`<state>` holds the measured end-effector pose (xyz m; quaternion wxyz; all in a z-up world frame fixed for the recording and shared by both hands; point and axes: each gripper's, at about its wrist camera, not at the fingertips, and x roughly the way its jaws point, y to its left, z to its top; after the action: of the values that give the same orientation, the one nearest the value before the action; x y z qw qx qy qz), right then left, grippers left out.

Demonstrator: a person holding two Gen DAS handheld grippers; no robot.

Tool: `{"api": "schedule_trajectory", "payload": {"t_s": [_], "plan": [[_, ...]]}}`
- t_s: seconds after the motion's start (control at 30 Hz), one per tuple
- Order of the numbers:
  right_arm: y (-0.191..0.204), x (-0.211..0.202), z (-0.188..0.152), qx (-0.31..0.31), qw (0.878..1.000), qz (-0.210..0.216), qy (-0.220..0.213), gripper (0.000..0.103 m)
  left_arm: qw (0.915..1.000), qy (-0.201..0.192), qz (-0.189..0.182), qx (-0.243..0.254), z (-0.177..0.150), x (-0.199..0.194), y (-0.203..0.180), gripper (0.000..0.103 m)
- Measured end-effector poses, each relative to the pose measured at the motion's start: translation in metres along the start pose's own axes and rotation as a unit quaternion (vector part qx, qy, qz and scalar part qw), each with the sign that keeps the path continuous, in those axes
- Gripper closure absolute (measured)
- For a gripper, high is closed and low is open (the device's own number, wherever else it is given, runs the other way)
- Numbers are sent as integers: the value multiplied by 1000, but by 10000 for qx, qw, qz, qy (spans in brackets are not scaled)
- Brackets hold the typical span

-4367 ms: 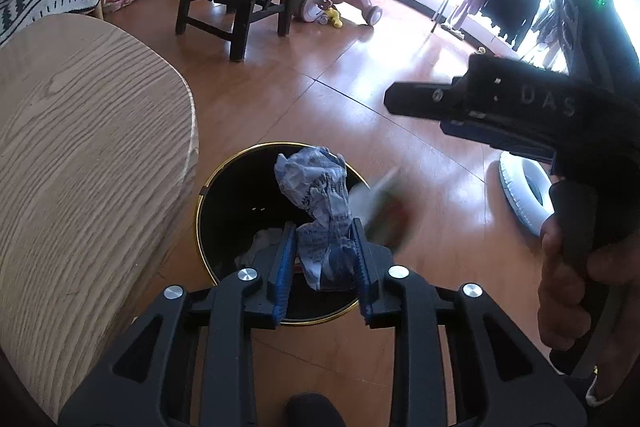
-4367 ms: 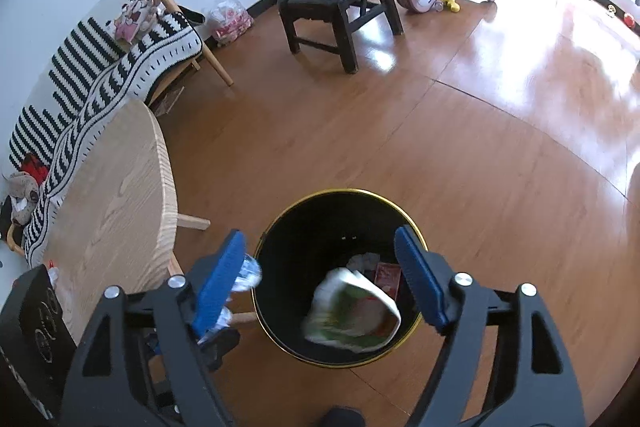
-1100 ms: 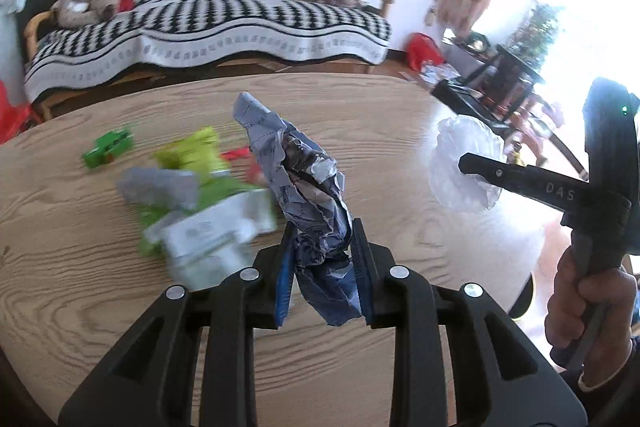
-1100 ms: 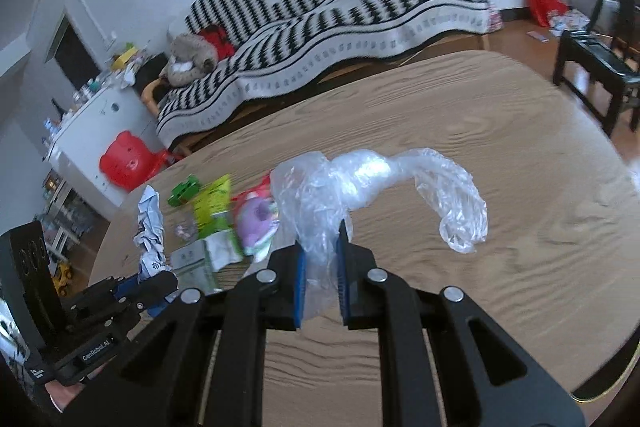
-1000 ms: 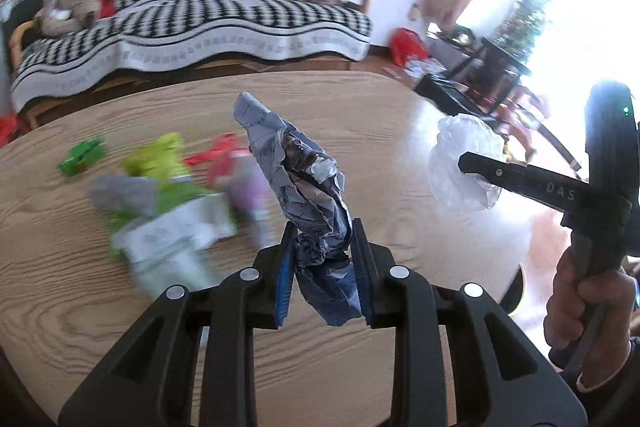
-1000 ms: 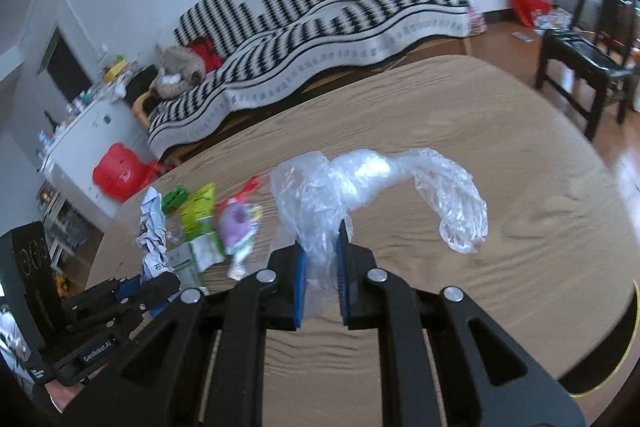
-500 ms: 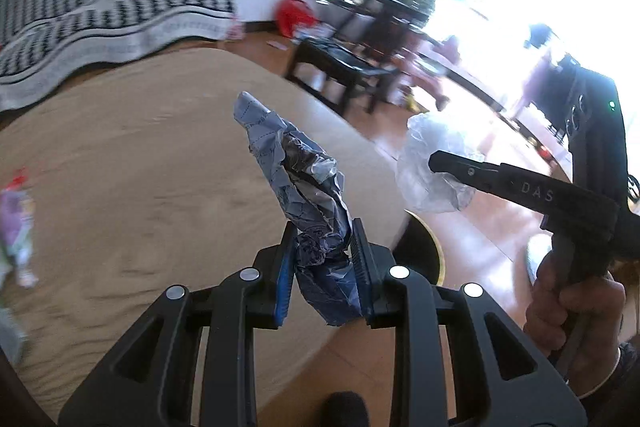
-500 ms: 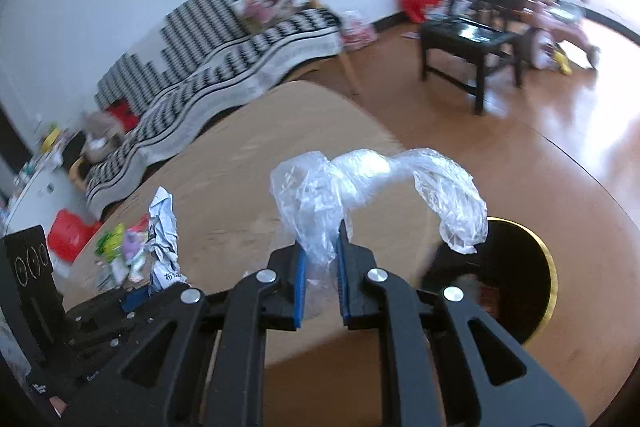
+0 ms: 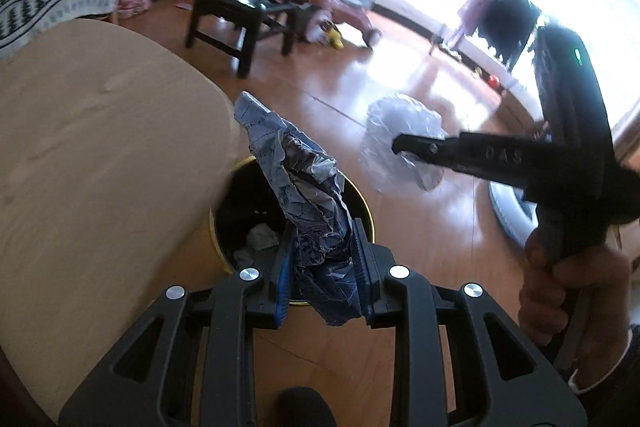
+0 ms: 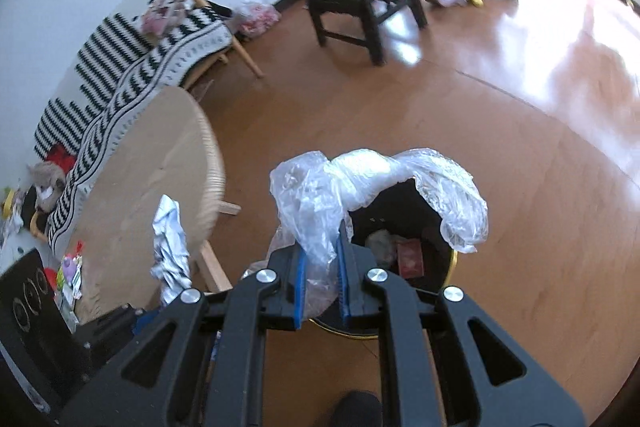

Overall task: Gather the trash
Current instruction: 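Carry plastic bag and foil wrapper to the black bin and open both tools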

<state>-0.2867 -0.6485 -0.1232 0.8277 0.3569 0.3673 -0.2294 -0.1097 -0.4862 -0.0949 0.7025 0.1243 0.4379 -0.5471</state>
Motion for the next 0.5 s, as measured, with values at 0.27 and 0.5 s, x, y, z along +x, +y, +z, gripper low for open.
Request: {"api": "schedule_trajectory", "payload": {"t_s": [0.27, 0.5], "plan": [[-19, 15, 2, 191, 9997, -23, 173, 89, 9995, 292, -76, 105, 6, 36, -9, 77], [-12, 24, 10, 172, 9995, -3, 258, 89, 9992, 395, -100, 48, 6, 48, -7, 77]]}}
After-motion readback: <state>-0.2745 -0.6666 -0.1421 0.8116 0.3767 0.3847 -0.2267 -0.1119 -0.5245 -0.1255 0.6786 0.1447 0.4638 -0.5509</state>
